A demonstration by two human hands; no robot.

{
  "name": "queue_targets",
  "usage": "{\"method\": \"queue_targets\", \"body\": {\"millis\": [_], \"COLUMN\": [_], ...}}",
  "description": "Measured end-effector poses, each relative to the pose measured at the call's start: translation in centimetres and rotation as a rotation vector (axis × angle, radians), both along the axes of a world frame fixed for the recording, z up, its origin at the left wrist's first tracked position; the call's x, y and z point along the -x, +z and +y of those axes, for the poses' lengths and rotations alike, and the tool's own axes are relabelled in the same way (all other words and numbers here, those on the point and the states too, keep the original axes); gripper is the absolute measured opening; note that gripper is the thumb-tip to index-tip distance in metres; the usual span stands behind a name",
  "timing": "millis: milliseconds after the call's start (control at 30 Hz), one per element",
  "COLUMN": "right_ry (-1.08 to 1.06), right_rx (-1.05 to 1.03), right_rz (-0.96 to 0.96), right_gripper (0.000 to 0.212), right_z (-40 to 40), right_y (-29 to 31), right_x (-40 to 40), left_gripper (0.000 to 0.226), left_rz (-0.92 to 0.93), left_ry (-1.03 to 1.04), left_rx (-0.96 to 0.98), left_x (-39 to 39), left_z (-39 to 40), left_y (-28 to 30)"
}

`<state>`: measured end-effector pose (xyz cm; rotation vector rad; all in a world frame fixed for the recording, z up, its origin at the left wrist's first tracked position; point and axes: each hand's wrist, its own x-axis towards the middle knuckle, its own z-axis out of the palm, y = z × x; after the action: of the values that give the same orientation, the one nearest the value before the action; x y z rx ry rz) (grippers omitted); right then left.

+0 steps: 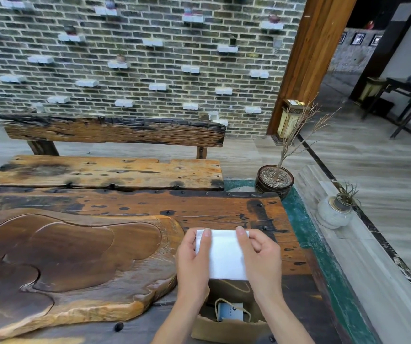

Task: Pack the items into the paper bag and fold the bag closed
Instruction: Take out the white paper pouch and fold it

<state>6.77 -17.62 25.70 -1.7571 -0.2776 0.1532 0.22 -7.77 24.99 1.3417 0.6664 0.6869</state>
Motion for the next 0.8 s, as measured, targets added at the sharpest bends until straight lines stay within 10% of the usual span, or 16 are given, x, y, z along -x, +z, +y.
{"method": "queue_targets", "body": {"millis": [400,800], "right_ry": [0.517,0.150], "right_rx": [0.139,-0.091], "right_rz": [0.111,0.094], "right_gripper": [0.016,0.011], "right_z": [-2.5,-2.0], "right_y": [1.7,0.5], "right_x": [-2.0,0.2], "left_gripper": [0.022,0.016], "left_rz": [0.139,-0.065], "left_ry": [-0.560,-0.185], "left_rx": [-0.133,0.249], "left_x": [-0.3,-0.1], "left_z": [3.9,0.1], "left_y": [1.6,0.2]}}
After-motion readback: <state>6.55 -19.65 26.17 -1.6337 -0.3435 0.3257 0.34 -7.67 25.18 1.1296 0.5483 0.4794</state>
